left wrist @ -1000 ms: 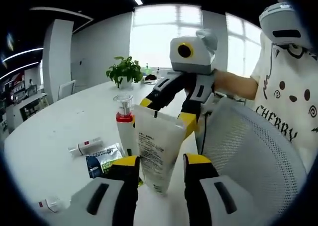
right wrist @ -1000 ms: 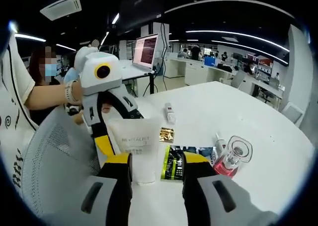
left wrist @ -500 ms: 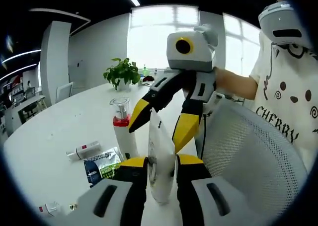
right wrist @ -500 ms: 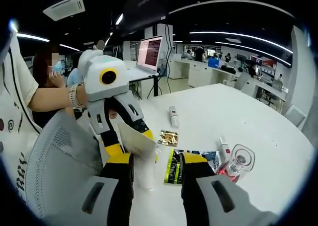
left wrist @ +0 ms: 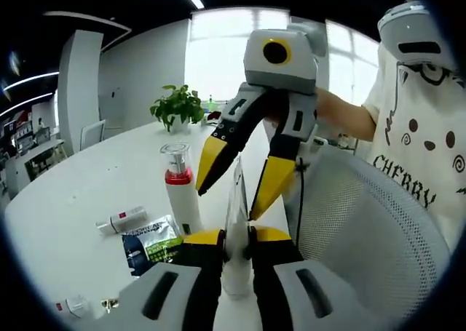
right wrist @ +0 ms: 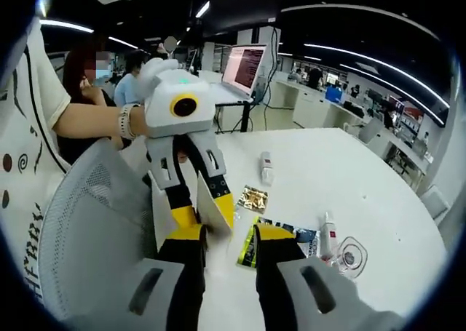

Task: Arrange the skincare products in the storage area until every visible bottle or jar stands upright without overlapping.

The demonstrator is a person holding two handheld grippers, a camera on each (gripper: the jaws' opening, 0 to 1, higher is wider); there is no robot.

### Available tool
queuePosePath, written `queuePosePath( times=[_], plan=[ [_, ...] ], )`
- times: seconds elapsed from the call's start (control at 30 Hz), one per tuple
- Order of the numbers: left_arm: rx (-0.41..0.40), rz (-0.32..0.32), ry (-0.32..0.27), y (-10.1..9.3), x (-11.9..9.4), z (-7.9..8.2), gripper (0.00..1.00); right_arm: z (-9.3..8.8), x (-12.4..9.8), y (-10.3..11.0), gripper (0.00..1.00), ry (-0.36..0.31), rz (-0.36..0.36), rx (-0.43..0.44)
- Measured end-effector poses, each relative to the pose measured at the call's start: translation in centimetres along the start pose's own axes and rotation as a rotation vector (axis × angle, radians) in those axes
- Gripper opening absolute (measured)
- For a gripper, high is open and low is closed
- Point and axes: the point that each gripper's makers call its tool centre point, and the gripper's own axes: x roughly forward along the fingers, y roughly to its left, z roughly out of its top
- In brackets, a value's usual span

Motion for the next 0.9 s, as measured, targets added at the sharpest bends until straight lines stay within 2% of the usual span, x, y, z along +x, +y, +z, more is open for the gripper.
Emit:
queuePosePath(
  times=[0.2, 0.23, 0.3, 0.43, 0.53, 0.6, 0.77, 0.9],
  plan=[
    [-0.007, -0.007, -0.004, -0.4, 0.2, 0.2, 0.09, 1.0, 0.3, 0.1, 0.22, 0.007, 0.061, -0.021],
    [-0.006, -0.008, -0.006, -0.4, 0.3, 0.3, 0.09, 1.0, 0.3, 0.8, 0.20, 0.031, 0.109, -0.049],
    [-0.008, -0.010, -0.009, -0.4, 0.3, 0.3, 0.09, 1.0, 0.5, 1.2, 0.17, 0.060, 0.150, -0.080],
    [-0.008, -0.014, -0.011, -0.5, 0.5, 0.4, 0.09, 0.6, 0.7, 1.4, 0.17, 0.159, 0.209, -0.136],
    [-0.009, -0.013, -0.014, -0.3, 0.4, 0.4, 0.09, 1.1, 0.7, 1.4, 0.14, 0.176, 0.230, -0.168],
    [-0.008, -0.013, -0.017, -0.1, 0.3, 0.3, 0.09, 1.3, 0.7, 1.5, 0.11, 0.212, 0.267, -0.181],
    [-0.010, -0.014, -0.019, -0.2, 0.3, 0.3, 0.09, 0.6, 0.6, 1.8, 0.11, 0.365, 0.344, -0.248],
    [-0.006, -0.014, -0.019, -0.2, 0.4, 0.3, 0.09, 0.2, 0.8, 1.9, 0.09, 0.440, 0.379, -0.294]
  ],
)
